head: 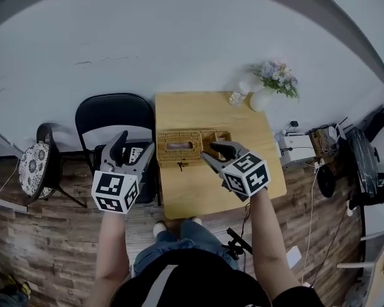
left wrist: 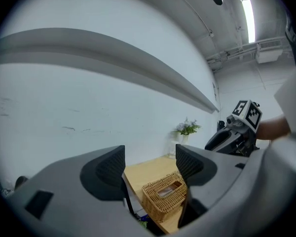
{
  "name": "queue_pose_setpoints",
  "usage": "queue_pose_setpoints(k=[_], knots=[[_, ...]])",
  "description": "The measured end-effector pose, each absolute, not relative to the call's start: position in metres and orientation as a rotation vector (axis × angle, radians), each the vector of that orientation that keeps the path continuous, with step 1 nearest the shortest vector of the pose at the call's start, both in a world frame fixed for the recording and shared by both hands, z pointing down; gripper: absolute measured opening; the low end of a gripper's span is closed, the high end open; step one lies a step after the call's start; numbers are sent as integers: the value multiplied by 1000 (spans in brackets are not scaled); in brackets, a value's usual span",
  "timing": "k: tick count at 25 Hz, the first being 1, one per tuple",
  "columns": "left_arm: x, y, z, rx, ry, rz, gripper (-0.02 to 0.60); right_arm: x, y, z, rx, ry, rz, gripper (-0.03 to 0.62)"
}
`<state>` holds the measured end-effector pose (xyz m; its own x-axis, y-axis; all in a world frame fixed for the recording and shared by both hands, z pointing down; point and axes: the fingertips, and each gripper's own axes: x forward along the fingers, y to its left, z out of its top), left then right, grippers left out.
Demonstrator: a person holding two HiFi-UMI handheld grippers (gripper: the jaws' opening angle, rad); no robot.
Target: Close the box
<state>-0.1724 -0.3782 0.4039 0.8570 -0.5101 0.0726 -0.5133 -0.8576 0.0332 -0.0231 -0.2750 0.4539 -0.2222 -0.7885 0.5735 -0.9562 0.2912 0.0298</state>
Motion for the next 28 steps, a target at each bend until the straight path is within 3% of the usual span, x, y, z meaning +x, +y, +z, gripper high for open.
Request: queue_pose_setpoints(k=[7, 12, 15, 18, 20, 28], knots=[[-166, -367, 373, 3032, -830, 27, 321, -23, -275, 383, 1770, -2118, 257, 78], [-148, -353, 351, 3098, -843, -1, 272, -13, -265, 348, 1890, -2156, 188, 31], [-142, -351, 336, 3139, -879, -30, 186, -5, -264, 330, 1946, -2120, 83, 15], [-139, -349, 320, 3171, -934, -93, 57, 5, -260, 314, 2008, -2075, -23, 15], [-137, -349, 311, 3185, -956, -128, 18, 12, -258, 303, 2063, -2050, -81, 14], [-125, -347, 272, 3242, -976, -201, 12, 26, -247, 267, 2164, -2019, -254, 14]])
